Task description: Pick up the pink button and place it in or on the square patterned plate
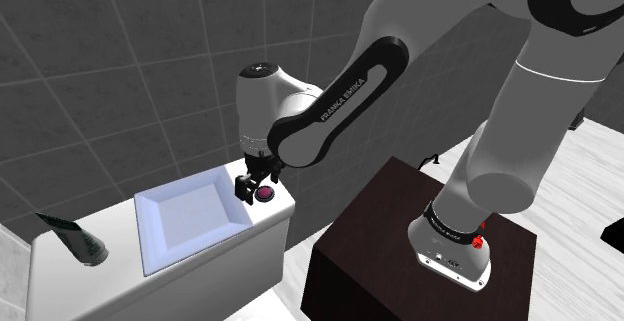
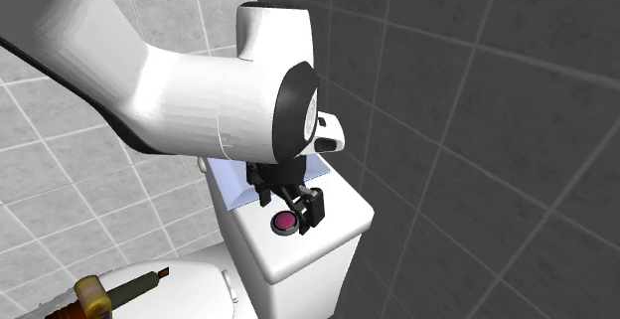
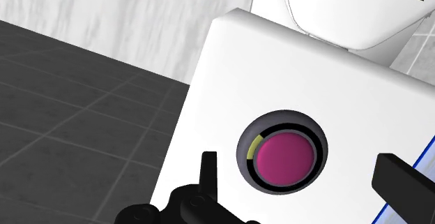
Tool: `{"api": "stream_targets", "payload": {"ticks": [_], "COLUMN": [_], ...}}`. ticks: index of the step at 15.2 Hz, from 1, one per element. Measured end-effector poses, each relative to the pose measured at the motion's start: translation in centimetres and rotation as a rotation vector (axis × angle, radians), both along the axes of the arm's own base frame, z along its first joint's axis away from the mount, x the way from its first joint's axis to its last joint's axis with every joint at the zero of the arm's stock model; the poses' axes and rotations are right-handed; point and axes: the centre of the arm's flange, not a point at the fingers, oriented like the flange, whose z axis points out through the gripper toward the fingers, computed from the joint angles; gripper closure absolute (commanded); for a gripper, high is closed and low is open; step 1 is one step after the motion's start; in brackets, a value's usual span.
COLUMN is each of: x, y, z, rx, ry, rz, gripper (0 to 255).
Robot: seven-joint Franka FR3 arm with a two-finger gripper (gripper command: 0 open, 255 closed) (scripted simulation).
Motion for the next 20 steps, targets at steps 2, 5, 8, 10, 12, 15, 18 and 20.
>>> {"api": "stream_targets", "payload": {"ticks": [2,5,8,10,12,15,18,20], "x": [0.0,0.0,0.0,0.0,0.0,0.0,-0.1,-0.1], "y": [0.0,0.1,0.1,0.1,0.1,0.1,0.1,0.2], "z": [-0.2,-0.3,-0.3,-0.3,-0.3,-0.3,0.0,0.9], "rx": [0.000,0.001,0.001,0.001,0.001,0.001,0.001,0.000], "ry": [-0.001,-0.001,-0.001,-0.001,-0.001,-0.001,-0.001,-0.001], "rz": [0.000,0.000,0.000,0.000,0.000,0.000,0.000,0.000], "gripper": [0,0,255,255,255,255,255,255]}}
